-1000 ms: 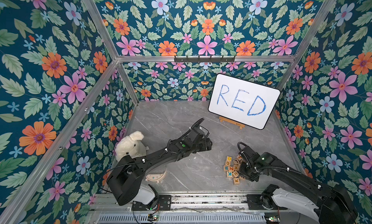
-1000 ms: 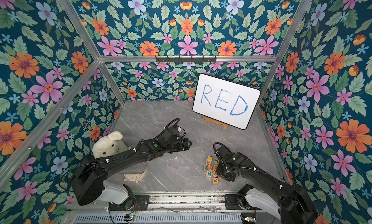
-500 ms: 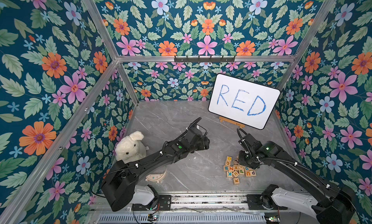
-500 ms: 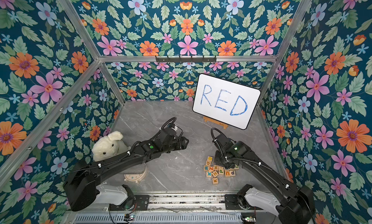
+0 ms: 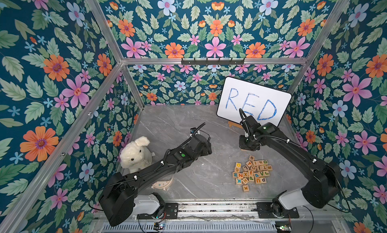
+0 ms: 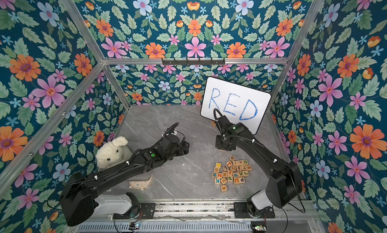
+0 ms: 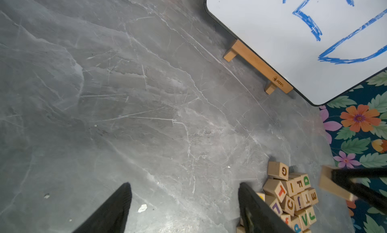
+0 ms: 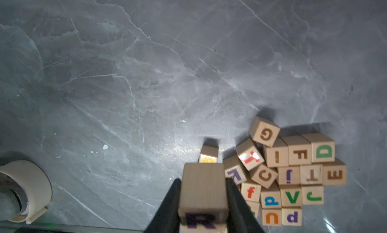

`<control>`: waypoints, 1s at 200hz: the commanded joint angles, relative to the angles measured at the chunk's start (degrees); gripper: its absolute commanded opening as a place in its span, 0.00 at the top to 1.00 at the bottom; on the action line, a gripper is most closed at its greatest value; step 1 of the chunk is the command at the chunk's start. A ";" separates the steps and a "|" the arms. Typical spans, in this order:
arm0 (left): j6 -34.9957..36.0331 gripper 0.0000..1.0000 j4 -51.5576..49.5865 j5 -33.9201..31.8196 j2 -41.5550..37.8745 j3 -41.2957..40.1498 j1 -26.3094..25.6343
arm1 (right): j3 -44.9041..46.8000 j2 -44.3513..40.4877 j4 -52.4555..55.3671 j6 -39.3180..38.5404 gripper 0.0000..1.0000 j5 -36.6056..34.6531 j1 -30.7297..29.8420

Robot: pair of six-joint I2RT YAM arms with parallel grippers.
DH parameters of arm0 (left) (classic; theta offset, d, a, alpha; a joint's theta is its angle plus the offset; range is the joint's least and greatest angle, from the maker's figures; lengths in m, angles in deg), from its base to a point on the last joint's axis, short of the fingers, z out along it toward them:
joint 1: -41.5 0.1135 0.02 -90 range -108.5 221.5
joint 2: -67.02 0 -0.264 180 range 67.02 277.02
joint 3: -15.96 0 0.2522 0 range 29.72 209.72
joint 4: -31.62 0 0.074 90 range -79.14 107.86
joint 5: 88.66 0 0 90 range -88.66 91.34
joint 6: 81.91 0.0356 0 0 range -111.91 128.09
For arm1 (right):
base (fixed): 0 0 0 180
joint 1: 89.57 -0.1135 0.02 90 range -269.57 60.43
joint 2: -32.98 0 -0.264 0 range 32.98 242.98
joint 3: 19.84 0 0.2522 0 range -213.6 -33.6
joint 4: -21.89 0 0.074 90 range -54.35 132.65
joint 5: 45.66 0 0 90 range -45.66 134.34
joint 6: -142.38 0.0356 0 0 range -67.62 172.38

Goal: Assemble the uppercase word "red" with letter blocks
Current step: Place the letter block at the center of the board.

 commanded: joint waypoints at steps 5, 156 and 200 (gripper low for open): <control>-0.79 0.18 -0.58 -2.25 -0.63 -0.31 0.08 | -3.86 5.15 -3.16 -1.82 0.71 -2.21 0.30; -2.45 0.17 -1.20 -3.48 -1.57 -2.30 0.43 | -20.56 31.60 -8.45 1.68 0.71 -1.85 0.25; -2.81 0.17 -1.64 -3.76 -2.64 -3.26 0.43 | -25.22 36.18 -7.30 1.79 0.71 -2.39 -0.27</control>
